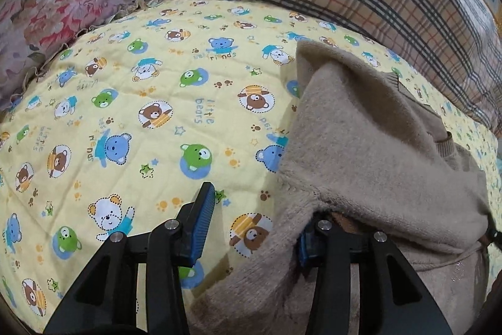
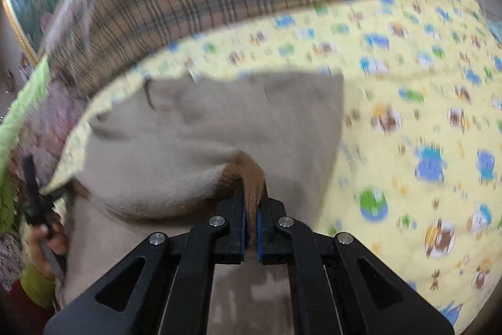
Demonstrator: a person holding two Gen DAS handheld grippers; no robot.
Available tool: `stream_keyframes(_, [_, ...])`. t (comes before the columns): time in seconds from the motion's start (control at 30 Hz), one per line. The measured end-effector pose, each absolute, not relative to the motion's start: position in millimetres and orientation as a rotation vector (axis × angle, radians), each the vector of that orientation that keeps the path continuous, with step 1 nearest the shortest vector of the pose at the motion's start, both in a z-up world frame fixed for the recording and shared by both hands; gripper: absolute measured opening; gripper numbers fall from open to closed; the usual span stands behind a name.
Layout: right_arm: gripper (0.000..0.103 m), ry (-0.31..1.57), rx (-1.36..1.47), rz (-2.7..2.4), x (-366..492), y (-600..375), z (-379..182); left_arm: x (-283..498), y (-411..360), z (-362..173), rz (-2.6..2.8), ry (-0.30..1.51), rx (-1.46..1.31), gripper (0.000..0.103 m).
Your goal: Fold small clothes
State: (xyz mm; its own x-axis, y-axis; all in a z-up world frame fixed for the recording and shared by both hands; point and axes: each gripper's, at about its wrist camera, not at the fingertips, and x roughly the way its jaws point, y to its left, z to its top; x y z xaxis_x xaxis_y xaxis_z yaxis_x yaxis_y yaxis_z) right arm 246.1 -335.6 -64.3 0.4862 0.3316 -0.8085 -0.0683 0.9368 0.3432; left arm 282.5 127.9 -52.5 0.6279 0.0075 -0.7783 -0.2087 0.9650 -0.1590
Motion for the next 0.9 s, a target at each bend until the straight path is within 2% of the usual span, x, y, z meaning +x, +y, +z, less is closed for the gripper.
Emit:
stream_keyframes(0.07, [0.019, 1.054, 0.316, 0.213, 242, -343, -64, 281, 131, -53, 0.124, 0.881, -0.26, 0.049])
stream_keyframes(0.23, [0.023, 0.992, 0.232, 0.137, 239, -324, -15, 277, 135, -56, 0.122, 0.853, -0.306, 0.05])
stream_keyframes(0.27, [0.03, 0.974, 0.234, 0.198, 241, -310, -4, 277, 135, -55, 0.122, 0.85, -0.308, 0.051])
stream_keyframes(0.3, [0.044, 0.956, 0.209, 0.265, 246, -287, 7, 276, 135, -55, 0.121, 0.846, -0.311, 0.051])
stream_keyframes(0.37, [0.059, 0.937, 0.136, 0.344, 256, -244, 20, 274, 137, -56, 0.112, 0.838, -0.328, 0.052])
stream_keyframes(0.4, [0.059, 0.924, 0.103, 0.418, 263, -212, 24, 274, 138, -56, 0.106, 0.835, -0.34, 0.053])
stream_keyframes(0.6, [0.059, 0.918, -0.048, 0.653, 318, -57, 12, 271, 145, -58, 0.08, 0.814, -0.39, 0.054])
stream_keyframes(0.83, [0.059, 1.016, -0.276, 0.659, 380, 50, -36, 269, 148, -60, 0.064, 0.798, -0.424, 0.054])
stream_keyframes(0.87, [0.046, 1.03, -0.321, 0.646, 383, 61, -42, 269, 148, -60, 0.063, 0.796, -0.426, 0.054])
stream_keyframes(0.9, [0.01, 1.049, -0.381, 0.633, 388, 69, -52, 269, 149, -59, 0.063, 0.794, -0.429, 0.054])
